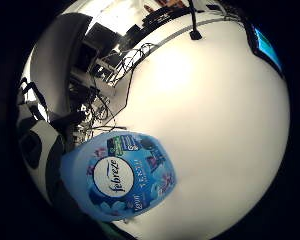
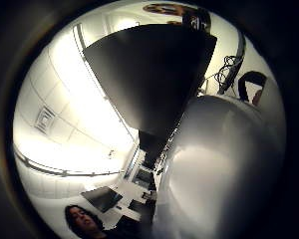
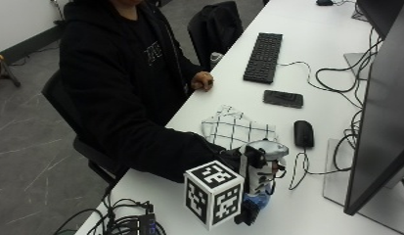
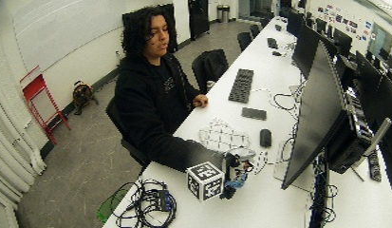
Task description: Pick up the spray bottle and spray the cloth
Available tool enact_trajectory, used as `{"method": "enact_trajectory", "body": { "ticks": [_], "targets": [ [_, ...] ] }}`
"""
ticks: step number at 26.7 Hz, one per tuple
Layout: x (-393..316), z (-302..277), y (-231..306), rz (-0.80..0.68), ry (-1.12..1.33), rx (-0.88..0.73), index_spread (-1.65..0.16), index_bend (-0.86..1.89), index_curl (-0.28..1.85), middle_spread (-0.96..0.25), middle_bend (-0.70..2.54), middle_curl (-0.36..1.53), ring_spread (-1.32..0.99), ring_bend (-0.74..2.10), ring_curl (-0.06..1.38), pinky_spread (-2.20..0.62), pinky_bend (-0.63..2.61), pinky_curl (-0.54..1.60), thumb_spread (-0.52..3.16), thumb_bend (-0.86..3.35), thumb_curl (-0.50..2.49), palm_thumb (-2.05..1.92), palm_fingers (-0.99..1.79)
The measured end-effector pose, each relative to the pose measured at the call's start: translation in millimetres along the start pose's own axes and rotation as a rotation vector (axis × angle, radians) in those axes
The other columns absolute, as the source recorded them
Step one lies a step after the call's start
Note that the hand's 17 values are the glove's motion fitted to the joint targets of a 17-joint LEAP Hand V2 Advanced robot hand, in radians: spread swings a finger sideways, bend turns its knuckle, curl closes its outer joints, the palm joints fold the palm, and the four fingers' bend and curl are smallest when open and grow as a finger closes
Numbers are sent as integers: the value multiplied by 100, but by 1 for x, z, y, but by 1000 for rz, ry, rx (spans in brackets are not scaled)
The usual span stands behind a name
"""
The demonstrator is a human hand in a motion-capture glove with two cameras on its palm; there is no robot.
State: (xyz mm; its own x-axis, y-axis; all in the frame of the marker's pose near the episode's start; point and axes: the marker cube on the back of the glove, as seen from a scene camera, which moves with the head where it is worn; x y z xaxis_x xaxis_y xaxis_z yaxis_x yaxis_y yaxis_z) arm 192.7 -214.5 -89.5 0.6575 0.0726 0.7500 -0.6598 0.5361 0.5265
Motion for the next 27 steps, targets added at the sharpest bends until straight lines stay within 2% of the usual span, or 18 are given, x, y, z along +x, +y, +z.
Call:
{"method": "enact_trajectory", "body": {
  "ticks": [11, 19, 23, 27],
  "targets": [
    [-98, -37, 52, -107, 282, -511, -30, 30, 55, -19, 68, 57, -21, 80, 50, -32, 51, 43, 35, -3, 72, 94, 140],
    [-140, -3, 101, -258, 749, -963, -29, 33, 57, -19, 68, 57, -21, 79, 50, -32, 50, 43, 31, -3, 74, 95, 139],
    [-139, 18, 127, -338, 970, -1115, -29, 33, 58, -19, 67, 57, -21, 79, 50, -32, 50, 43, 30, -3, 75, 94, 139],
    [-127, 37, 146, -330, 1102, -1221, -29, 33, 59, -19, 67, 57, -21, 79, 49, -32, 50, 42, 30, -3, 76, 94, 138]
  ]
}}
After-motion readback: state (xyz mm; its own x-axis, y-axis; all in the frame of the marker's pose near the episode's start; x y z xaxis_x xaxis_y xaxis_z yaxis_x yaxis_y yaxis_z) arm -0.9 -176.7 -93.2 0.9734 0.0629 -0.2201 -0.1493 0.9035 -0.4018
